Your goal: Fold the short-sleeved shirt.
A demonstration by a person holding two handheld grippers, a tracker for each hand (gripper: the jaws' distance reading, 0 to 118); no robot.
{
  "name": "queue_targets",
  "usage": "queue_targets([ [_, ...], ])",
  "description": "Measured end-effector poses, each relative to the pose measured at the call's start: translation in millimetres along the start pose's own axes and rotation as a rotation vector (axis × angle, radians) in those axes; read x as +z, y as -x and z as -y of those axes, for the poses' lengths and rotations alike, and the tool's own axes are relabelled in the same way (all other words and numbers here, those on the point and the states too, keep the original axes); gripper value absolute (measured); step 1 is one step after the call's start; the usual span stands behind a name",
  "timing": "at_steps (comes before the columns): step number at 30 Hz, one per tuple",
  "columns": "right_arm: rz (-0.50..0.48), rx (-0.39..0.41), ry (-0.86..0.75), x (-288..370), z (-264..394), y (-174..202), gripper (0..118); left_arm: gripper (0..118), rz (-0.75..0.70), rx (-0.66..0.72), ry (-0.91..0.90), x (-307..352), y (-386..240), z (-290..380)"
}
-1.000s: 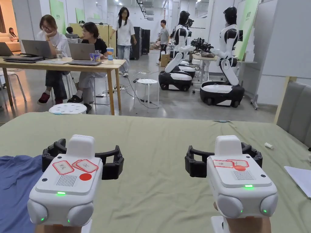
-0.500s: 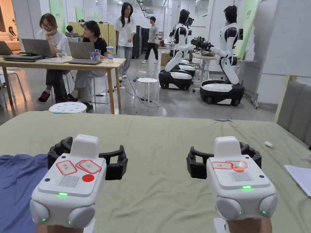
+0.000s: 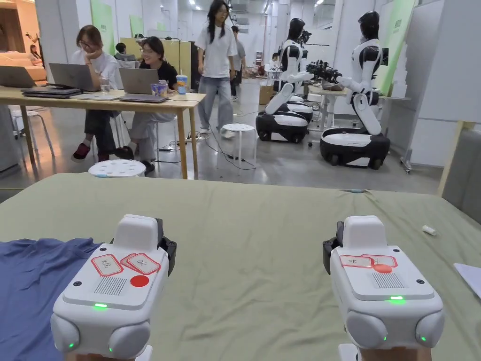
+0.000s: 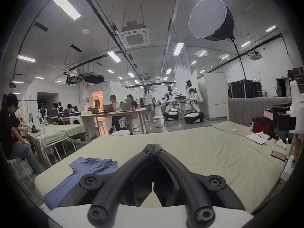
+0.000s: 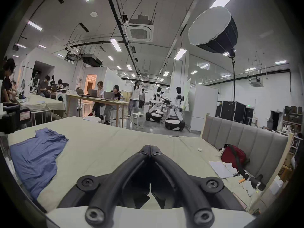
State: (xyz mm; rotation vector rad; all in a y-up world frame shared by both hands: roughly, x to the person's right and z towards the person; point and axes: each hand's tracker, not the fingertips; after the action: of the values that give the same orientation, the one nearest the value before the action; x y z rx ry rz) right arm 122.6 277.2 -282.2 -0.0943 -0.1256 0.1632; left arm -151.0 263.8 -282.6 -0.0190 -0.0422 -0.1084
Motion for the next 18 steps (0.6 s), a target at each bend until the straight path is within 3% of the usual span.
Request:
queue_targets([
  [5,-0.130,0.009,-0.008,-5.7,-5.9,46.8,0,0,-0.108,0.006,0.017,18.6,46.5,3.2],
  [18,-0.574,0.012,0.003,-1.7,-1.6,234.7,0,0,-0.547,0.054,0.143,108.0,215.1,48.5],
])
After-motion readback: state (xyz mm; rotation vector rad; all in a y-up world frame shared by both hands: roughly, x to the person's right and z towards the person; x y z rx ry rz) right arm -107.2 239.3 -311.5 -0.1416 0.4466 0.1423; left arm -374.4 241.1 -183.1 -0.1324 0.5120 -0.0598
